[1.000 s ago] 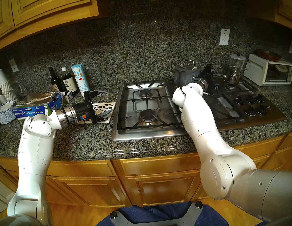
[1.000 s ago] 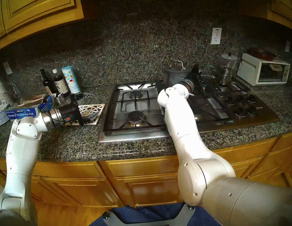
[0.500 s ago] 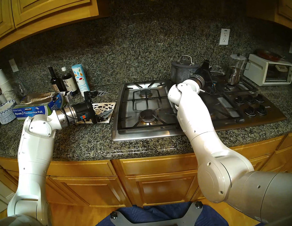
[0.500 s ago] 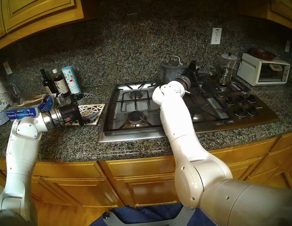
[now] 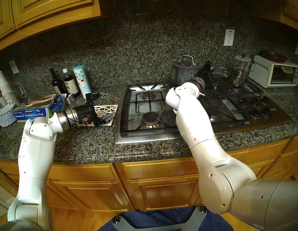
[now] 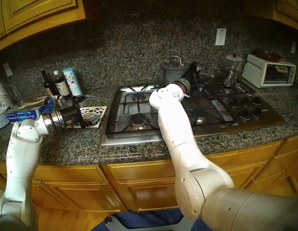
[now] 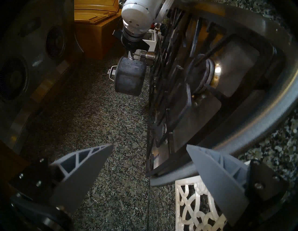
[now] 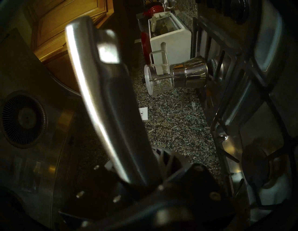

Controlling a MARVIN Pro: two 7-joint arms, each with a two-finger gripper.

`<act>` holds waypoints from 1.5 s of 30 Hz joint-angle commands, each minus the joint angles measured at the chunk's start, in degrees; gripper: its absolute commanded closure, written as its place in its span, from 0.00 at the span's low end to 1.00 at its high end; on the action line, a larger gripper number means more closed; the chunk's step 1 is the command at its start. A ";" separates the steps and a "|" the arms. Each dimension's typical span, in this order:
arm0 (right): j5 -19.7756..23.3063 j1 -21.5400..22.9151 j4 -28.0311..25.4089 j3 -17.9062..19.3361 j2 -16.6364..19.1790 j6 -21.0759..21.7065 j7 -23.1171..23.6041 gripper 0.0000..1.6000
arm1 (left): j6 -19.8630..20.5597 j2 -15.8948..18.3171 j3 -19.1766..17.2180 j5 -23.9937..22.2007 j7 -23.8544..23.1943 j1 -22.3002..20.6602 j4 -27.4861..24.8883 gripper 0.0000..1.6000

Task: Pick up the pot, put it on the stove, take off the pot lid

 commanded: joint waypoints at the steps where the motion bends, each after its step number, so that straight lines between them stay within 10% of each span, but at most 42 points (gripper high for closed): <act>1: -2.86 2.98 -5.98 -2.74 -0.58 0.11 2.68 1.00 | -0.09 0.13 -0.64 -0.51 0.53 -1.96 -1.13 0.00; 45: -8.55 -8.59 -17.74 -11.74 -4.36 0.11 -0.23 1.00 | -0.09 0.13 -0.64 -0.40 0.53 -1.88 -1.12 0.00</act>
